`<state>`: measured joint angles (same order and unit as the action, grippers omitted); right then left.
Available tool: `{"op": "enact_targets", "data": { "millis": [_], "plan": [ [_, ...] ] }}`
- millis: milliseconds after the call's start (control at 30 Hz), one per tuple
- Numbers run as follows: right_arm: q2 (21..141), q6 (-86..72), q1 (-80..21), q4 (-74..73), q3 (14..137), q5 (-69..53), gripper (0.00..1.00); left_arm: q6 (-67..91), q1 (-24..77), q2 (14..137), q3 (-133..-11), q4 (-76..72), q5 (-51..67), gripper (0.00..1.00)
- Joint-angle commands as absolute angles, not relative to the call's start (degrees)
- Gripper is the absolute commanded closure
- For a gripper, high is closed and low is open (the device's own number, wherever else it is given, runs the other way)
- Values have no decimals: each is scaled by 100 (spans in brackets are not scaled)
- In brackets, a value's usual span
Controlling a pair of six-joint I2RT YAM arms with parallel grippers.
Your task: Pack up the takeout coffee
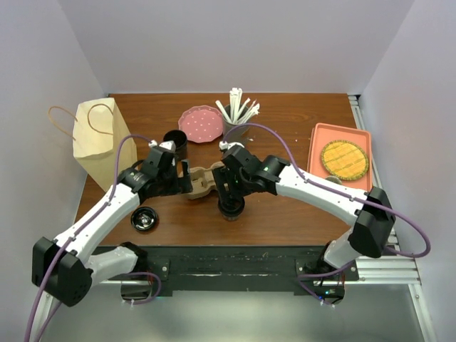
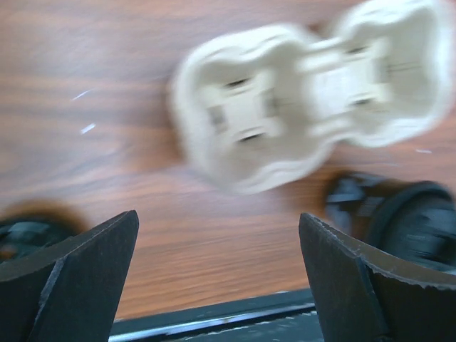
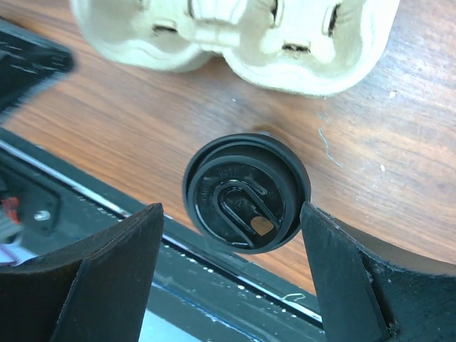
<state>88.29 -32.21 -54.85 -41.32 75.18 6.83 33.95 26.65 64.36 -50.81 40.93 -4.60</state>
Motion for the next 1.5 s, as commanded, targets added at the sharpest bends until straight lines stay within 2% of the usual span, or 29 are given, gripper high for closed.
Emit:
{"op": "enact_targets", "data": {
  "millis": [0,233,567,867,1100,1300,1467],
  "plan": [
    [9000,-3138,-5730,-4447,7857,1230,18,3647,2619,6047,-4711,4271,-1248,0],
    [9307,-3067,-5915,-4658,8033,1468,19,3735,2610,5661,-4500,4105,-1467,0],
    [9668,-2988,-6073,-4869,8209,1643,22,3744,2610,5731,-4518,4148,-1476,1],
    [9738,-3129,-6152,-5229,8358,2162,30,3744,2610,5704,-4491,4113,-1485,2],
    [9537,-3270,-6152,-5274,8218,2416,34,3744,2610,5660,-4474,4096,-1494,2],
    [9186,-3077,-5451,-5107,7937,2418,36,3718,2610,5643,-4474,4078,-1442,2],
    [8921,-2586,-4142,-4738,7708,2216,37,3691,2610,5502,-4465,4043,-1336,2]
  ]
}}
